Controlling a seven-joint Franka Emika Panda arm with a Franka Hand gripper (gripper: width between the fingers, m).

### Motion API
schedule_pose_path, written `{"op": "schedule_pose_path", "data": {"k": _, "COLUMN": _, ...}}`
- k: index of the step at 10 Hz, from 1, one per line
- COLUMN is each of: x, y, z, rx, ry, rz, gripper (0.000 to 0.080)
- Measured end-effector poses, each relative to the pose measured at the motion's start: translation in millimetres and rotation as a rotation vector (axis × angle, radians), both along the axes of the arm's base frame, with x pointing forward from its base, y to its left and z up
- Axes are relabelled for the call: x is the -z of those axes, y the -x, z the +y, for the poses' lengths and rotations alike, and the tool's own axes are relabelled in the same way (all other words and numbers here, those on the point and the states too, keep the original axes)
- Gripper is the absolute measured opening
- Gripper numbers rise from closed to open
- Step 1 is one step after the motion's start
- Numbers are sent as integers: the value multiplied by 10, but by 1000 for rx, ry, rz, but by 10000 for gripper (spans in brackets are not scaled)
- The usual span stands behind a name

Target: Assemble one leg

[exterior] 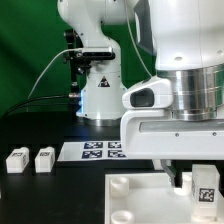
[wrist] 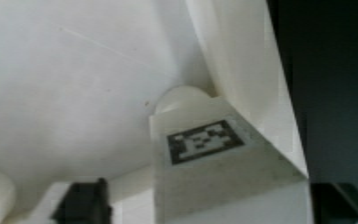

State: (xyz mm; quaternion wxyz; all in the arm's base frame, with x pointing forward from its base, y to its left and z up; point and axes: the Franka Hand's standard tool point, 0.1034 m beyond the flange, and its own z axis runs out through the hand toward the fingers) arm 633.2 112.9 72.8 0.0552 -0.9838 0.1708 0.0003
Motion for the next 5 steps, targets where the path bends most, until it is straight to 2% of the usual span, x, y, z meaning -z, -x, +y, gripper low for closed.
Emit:
{"op": "schedule_pose_path", "data": {"k": 1, "x": 0, "y": 0, "z": 2, "rx": 41, "ry": -3, "rz": 4, "gripper": 354}}
{"op": "schedule_pose_path", "data": {"k": 2, "x": 3, "y": 1, "z": -2, "rx": 185, "ry": -9, "rz": 21, "gripper": 290}}
{"op": "schedule_pose_path", "data": {"k": 4, "x": 3, "y": -1, "z": -10, "rx": 397, "ry": -20, "rz": 45, "gripper": 290}}
{"op": "schedule_pose_path", "data": {"k": 5, "x": 5, "y": -1, "z": -28, "rx": 639, "ry": -40, "rz": 78, "gripper": 290}}
